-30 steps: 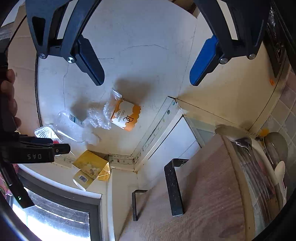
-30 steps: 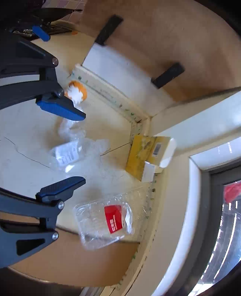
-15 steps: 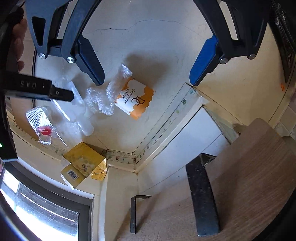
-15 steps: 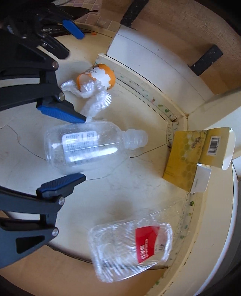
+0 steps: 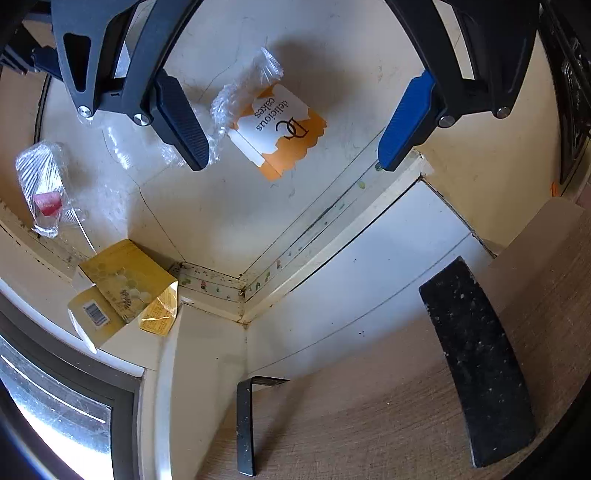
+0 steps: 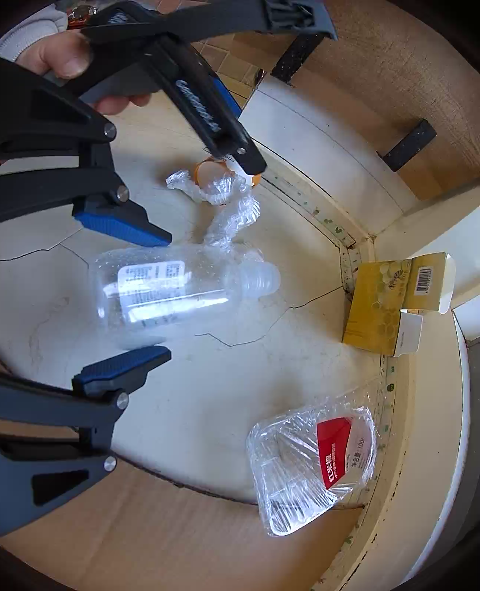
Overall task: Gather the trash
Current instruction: 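Grasp the orange-white paper cup with the left gripper while the right gripper grasps the clear bottle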
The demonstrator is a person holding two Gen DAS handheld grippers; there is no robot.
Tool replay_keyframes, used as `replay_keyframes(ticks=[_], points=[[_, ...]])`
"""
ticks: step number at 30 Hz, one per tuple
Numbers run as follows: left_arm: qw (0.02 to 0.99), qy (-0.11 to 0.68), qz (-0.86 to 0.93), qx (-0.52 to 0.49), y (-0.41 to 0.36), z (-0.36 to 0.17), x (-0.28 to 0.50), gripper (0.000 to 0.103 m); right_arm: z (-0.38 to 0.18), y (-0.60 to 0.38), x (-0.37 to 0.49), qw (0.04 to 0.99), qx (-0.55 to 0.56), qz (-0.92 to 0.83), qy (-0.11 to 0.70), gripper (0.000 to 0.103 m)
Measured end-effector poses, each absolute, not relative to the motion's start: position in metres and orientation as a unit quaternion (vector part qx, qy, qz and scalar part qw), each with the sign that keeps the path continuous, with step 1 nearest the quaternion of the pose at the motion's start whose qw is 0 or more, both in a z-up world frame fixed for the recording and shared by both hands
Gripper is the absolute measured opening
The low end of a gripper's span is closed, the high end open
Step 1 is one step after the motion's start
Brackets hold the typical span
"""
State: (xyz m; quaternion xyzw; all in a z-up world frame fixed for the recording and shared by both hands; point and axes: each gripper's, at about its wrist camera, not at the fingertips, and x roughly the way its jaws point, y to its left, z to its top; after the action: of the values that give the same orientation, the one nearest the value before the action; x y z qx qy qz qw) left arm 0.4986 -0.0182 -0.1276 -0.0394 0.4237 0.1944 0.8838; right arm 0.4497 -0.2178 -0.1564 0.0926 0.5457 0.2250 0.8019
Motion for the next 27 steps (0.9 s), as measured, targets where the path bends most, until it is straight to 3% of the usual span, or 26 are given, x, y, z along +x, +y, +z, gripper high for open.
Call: replay_keyframes(ticks=[17,20,27], points=[[0.847,0.477,0.199,-0.122,0.010,-0.162,0.506,0.073,-0.165,-0.227,0.445,0.797,0.102,0.239,0.545,0.055],[0.843,0.485,0.189,-0.133,0.015,-0.165,0.499,0.056,-0.166,-0.228,0.445,0.797,0.102,0.240,0.545,0.055],[0.851,0.482,0.165,-0.124,0.015,-0.165,0.486,0.049,-0.169,-0.225,0.440,0.793,0.104,0.240,0.550,0.054]])
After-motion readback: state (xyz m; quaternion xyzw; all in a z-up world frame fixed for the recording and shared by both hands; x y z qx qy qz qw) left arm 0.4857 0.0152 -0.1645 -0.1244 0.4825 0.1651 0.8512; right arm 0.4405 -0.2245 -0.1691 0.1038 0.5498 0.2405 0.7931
